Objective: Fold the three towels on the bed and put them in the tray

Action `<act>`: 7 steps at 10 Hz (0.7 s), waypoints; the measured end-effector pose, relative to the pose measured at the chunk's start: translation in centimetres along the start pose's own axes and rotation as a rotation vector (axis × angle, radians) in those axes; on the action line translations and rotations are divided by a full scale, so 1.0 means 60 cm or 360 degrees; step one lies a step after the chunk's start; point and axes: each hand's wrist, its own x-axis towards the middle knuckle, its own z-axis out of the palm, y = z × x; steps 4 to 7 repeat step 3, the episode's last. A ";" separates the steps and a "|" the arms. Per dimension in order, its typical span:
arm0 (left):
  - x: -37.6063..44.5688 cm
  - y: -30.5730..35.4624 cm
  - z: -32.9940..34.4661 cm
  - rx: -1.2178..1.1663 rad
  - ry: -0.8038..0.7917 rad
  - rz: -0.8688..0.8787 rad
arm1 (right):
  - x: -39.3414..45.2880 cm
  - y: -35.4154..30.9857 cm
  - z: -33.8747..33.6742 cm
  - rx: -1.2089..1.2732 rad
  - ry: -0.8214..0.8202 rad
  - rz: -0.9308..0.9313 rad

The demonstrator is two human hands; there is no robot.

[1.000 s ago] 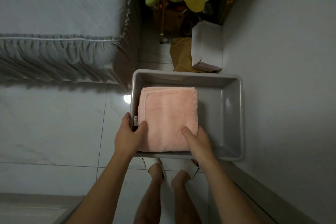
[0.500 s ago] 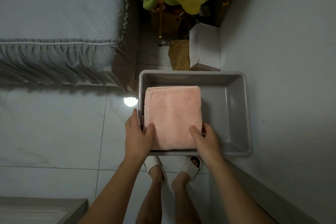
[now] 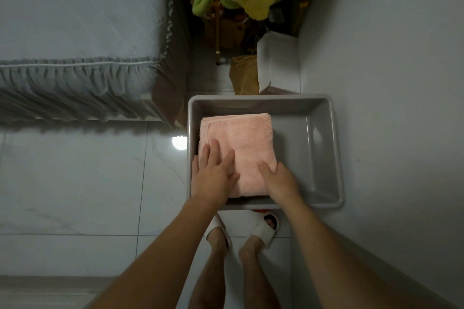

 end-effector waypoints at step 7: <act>-0.125 -0.009 -0.177 -0.0909 0.0290 -0.0079 | -0.134 -0.026 -0.117 0.0416 0.0215 -0.0270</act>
